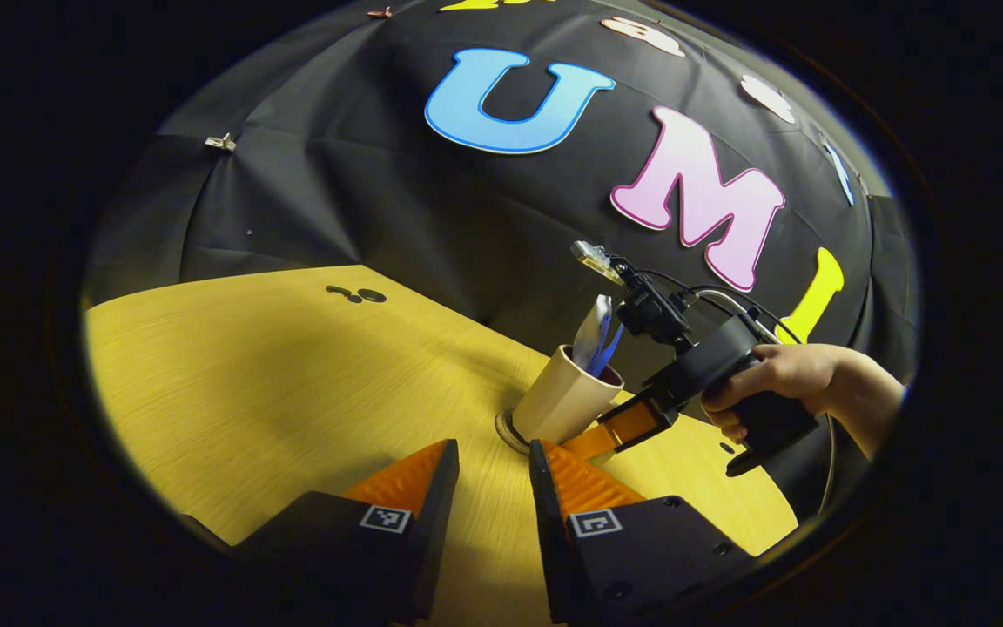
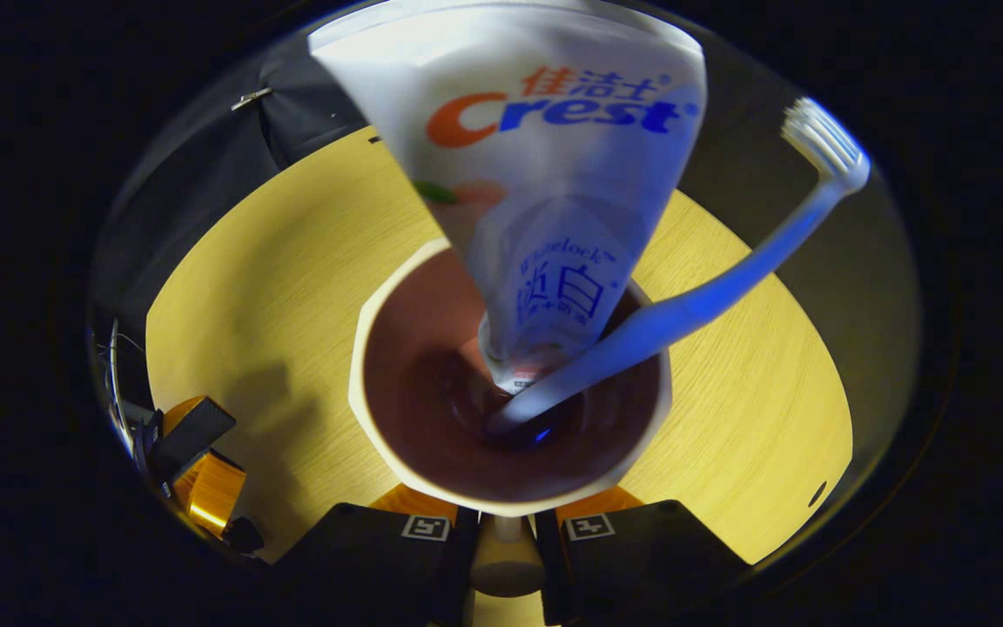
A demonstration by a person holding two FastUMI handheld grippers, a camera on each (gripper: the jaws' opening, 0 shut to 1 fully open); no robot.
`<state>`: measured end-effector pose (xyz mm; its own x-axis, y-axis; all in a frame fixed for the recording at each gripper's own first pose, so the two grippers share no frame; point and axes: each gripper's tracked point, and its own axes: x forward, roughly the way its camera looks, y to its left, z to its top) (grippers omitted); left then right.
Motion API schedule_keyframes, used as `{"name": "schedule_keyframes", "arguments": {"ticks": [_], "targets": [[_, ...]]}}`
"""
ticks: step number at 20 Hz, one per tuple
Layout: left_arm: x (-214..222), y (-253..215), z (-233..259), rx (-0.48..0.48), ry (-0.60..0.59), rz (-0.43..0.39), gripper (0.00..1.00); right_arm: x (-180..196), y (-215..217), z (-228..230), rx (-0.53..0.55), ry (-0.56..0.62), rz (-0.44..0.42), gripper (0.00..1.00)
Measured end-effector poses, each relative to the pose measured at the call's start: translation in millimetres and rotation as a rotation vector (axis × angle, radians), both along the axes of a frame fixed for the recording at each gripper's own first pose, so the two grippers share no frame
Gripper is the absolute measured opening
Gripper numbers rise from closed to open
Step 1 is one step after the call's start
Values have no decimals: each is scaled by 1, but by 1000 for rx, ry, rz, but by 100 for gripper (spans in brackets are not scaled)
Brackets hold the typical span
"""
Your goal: Put the toothbrush and toothpaste on the desktop into the cup, then pick up the cup and place it on the coaster on the desktop.
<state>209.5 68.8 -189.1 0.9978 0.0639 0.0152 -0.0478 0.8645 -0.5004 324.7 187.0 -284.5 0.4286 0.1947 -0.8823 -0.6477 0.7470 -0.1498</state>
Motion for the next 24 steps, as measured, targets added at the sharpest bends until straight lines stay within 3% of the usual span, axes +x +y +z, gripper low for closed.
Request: {"name": "schedule_keyframes", "arguments": {"ticks": [2,3,4,5,8,9,11,18,24], "targets": [[-1,3,-1,-3,-1,5,62,1,0,-2,-11,1,-2,33],[-1,4,-1,-5,-1,8,62,2,0,-4,-15,0,-4,28],[-1,6,-2,-7,0,10,62,3,1,-3,-14,-3,-7,33],[-1,7,-1,-10,0,12,62,3,0,-2,-14,-2,-12,28],[-2,10,-1,-17,0,17,62,5,-1,-3,-11,7,-24,33],[-3,11,0,-20,0,18,52,5,0,-4,-10,9,-31,33],[-3,11,1,-22,0,16,52,5,-3,-2,-8,15,-41,29],[-9,4,4,-6,5,-6,52,3,-8,18,33,-32,-61,46],[-22,-4,17,35,33,-51,52,-17,-21,59,77,-150,-68,53]]}}
